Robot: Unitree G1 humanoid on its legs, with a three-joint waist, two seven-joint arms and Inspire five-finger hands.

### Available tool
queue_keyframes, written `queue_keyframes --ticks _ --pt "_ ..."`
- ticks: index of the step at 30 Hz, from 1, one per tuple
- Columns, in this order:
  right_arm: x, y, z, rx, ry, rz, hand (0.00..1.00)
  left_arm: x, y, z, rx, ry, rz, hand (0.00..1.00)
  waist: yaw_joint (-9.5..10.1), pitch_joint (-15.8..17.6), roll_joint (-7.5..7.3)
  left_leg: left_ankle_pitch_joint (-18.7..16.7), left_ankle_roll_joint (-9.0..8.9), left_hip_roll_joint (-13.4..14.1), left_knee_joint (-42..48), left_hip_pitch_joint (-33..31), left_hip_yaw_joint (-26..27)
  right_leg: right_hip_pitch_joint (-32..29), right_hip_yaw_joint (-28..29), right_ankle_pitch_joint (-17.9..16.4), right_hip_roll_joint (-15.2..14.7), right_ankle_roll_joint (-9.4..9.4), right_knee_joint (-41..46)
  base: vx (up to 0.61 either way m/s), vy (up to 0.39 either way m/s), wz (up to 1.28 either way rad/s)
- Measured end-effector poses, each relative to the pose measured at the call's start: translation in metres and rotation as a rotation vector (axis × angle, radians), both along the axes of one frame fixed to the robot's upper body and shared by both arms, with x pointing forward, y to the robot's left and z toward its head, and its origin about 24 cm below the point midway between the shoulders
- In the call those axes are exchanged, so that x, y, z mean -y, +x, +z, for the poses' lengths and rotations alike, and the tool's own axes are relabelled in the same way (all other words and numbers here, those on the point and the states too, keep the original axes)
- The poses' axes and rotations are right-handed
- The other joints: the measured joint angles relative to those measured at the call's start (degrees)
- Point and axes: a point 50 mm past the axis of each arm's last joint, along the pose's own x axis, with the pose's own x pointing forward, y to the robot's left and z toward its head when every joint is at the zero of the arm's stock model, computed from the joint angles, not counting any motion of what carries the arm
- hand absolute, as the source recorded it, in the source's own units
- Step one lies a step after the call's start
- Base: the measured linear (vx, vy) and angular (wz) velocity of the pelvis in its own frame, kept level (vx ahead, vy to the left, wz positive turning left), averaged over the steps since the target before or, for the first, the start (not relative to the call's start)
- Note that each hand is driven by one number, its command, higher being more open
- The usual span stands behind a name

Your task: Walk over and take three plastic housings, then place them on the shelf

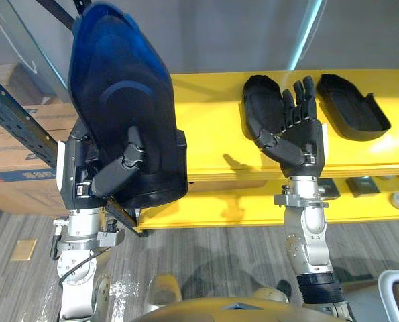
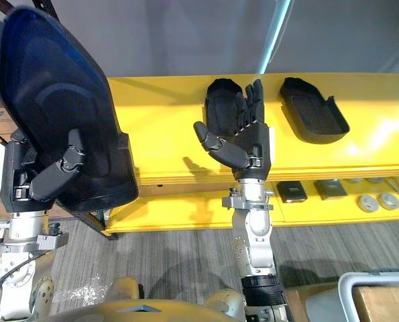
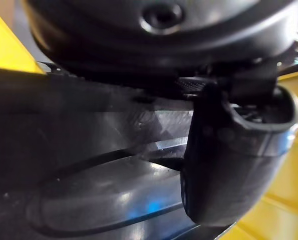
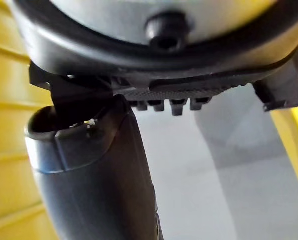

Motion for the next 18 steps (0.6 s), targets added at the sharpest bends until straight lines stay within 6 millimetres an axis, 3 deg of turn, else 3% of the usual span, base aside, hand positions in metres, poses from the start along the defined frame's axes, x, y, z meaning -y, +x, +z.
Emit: queue_keyframes --ticks 2,3,5,10,13,18 --pt "0.004 -0.005 0.010 0.046 -0.039 -0.032 1.00 0.001 0.011 0.005 0.015 -0.019 -0.027 0.00 -0.72 -0.31 -0.52 2.94 0.81 -1.70 -4.02 -0.30 -0.11 0.26 -0.14 -5.76 3.85 -0.51 -0.78 0.01 0.134 0.15" --pt "0.006 -0.007 0.015 0.071 -0.046 -0.037 1.00 0.002 0.019 0.008 0.019 -0.034 -0.027 0.00 -1.47 -0.56 -0.80 4.59 1.20 -3.12 -5.89 -0.52 -0.51 1.50 0.29 -5.66 4.78 -0.68 -4.19 0.00 0.089 0.33" --pt "0.011 -0.009 0.014 0.068 -0.047 -0.059 1.00 0.009 0.027 0.009 0.006 -0.044 -0.032 0.00 -2.63 -1.00 0.03 5.73 1.42 -4.22 -7.36 -1.05 -0.86 2.28 -0.25 -3.92 4.82 -0.78 -7.13 -0.02 0.060 0.26" --pt "0.031 -0.013 0.014 0.057 -0.137 -0.135 1.00 0.025 0.033 -0.002 -0.088 0.013 -0.006 0.00 -3.31 -1.62 1.06 7.35 0.13 -2.90 -9.56 -0.81 -1.82 2.95 -0.78 -3.25 6.90 -1.03 -9.06 -0.01 -0.045 0.06" --pt "0.047 -0.018 0.021 0.070 -0.146 -0.157 1.00 0.020 0.034 -0.005 -0.118 0.002 0.059 0.00 -3.48 -1.65 1.09 9.08 -0.73 -1.95 -12.85 1.37 -1.55 3.28 -0.25 -3.60 8.05 -1.74 -8.79 -0.01 -0.082 -0.07" --pt "0.053 -0.019 0.019 0.046 -0.130 -0.139 1.00 0.013 0.044 -0.015 -0.203 -0.061 0.121 0.00 -4.55 -1.83 1.39 10.58 -0.75 -2.10 -15.98 2.98 -0.57 3.14 0.68 -3.68 8.10 -1.88 -8.66 -0.02 -0.016 -0.08"
